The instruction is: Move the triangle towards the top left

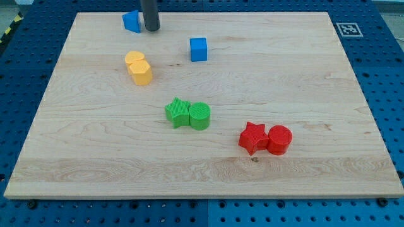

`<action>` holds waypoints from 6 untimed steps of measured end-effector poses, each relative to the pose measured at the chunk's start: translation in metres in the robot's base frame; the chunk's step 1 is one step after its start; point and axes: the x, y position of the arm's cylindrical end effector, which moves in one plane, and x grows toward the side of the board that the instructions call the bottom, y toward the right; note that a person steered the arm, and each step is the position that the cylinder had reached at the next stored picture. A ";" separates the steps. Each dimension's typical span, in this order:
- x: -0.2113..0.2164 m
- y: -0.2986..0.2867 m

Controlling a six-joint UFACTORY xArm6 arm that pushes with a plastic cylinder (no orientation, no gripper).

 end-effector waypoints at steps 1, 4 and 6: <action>0.000 -0.002; -0.015 -0.066; -0.014 -0.065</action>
